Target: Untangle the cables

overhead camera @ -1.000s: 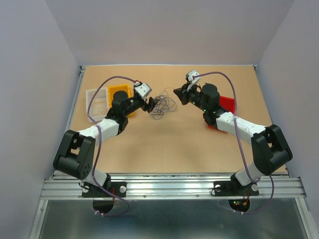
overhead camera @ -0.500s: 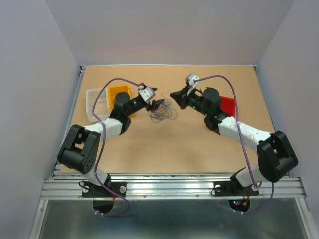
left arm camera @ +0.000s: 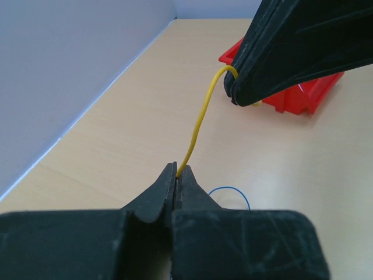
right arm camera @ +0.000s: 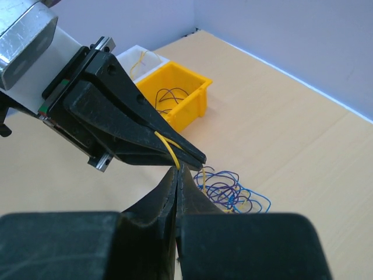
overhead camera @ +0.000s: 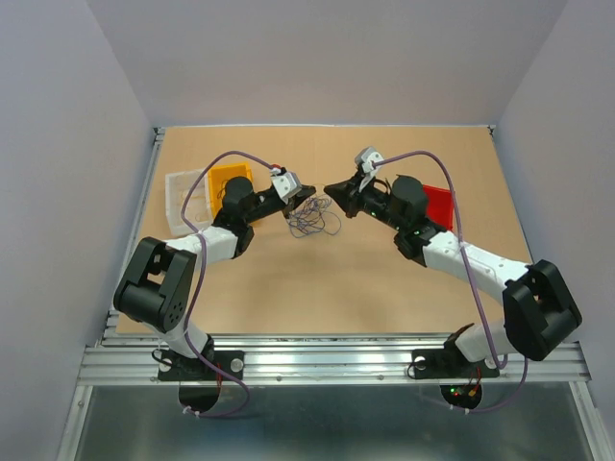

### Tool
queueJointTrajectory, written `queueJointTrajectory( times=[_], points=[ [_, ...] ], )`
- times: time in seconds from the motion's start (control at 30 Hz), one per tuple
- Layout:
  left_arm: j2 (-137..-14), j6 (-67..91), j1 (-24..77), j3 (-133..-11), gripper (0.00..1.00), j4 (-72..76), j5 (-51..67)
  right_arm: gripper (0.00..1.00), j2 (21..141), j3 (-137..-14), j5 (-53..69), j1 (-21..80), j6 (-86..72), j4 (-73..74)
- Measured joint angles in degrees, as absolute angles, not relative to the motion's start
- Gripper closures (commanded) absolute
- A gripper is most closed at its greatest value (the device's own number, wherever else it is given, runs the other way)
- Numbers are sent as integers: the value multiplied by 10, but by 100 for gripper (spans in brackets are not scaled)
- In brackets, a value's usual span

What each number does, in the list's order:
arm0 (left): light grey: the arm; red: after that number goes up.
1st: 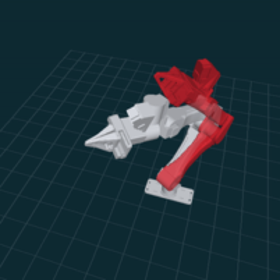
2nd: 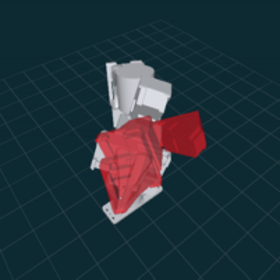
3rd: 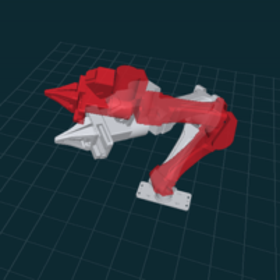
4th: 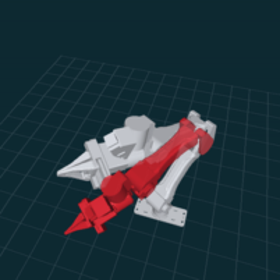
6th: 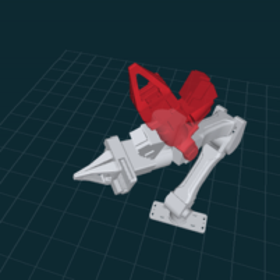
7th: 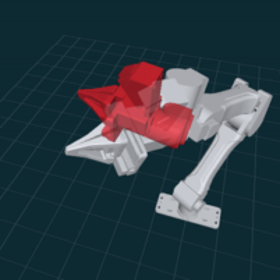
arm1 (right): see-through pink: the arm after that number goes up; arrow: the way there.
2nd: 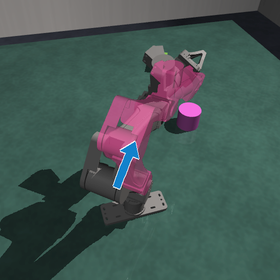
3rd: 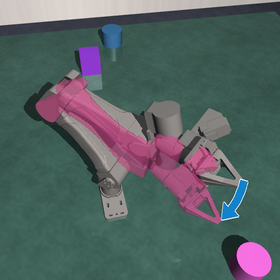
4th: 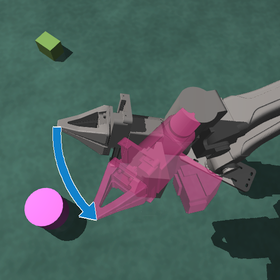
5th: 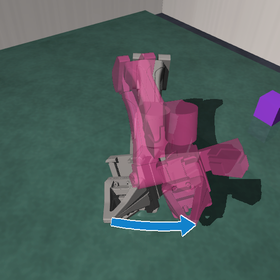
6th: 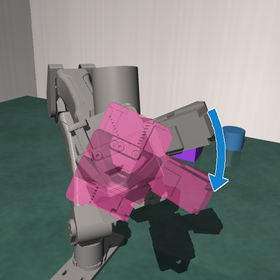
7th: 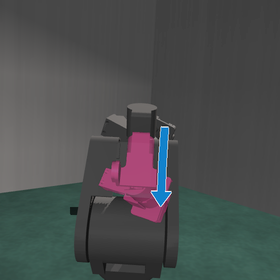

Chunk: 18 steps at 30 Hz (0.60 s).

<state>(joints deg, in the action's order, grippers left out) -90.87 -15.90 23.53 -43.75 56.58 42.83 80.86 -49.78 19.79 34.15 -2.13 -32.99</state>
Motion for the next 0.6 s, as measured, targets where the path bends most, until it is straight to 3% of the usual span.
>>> queueJointTrajectory(
  times=[0.27, 0.43, 0.6],
  points=[
    [-850, -136, 235, -457, 100, 494, 430, 62, 784, -471, 187, 342, -1, -330],
    [-766, -120, 235, -513, 100, 418, 413, 51, 823, -472, 191, 342, 0, -355],
    [-684, -90, 235, -573, 100, 380, 415, 48, 918, -488, 235, 342, -12, -383]
  ],
)
